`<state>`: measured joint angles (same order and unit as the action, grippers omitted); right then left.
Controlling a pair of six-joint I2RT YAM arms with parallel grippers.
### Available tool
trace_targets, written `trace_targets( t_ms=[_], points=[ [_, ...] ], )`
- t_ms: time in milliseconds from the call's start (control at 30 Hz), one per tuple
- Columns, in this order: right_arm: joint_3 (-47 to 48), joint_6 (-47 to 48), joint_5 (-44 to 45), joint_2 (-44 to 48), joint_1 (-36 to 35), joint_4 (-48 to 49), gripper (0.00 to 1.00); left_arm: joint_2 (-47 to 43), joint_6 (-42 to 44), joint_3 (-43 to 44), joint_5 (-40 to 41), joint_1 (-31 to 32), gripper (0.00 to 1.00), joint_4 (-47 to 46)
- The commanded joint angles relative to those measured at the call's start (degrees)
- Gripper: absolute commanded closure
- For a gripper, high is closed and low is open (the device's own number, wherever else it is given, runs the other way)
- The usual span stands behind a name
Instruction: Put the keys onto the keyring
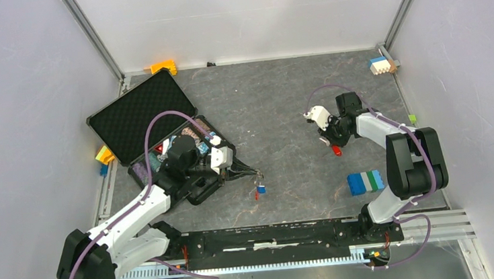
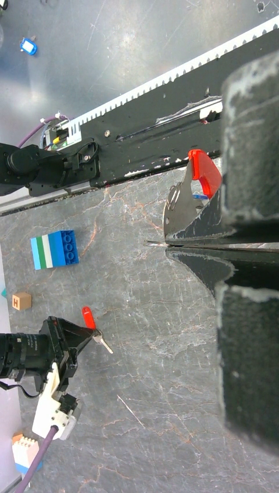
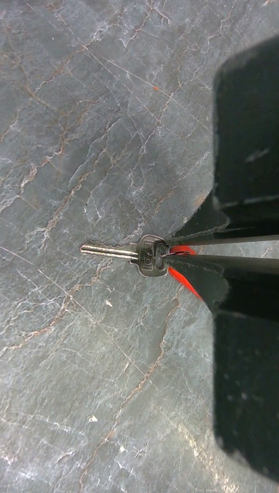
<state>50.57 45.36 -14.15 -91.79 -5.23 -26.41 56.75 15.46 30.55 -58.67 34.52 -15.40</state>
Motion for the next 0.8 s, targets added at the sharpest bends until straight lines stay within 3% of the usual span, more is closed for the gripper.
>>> trace_targets(
  t_ms=[0,333,433,767],
  points=[
    [1.42,0.87,-1.01,0.83,0.32,-0.74,0.85,0.02,-0.03,1.01,-1.14,0.19,0.98,-3.20],
    [1.73,1.35,-2.31,1.42,0.48,-1.87,1.00,-0.10,0.00,1.10,-1.11,0.19,0.98,-3.23],
    [1.72,3.06,-4.31,3.17,0.59,-2.59,1.00,0.00,0.08,1.08,-0.79,0.20,0.98,-3.23],
    [1.90,20.65,-25.39,14.33,0.81,-14.47,1.00,0.36,1.72,2.04,-0.13,0.22,0.98,-1.19]
  ],
)
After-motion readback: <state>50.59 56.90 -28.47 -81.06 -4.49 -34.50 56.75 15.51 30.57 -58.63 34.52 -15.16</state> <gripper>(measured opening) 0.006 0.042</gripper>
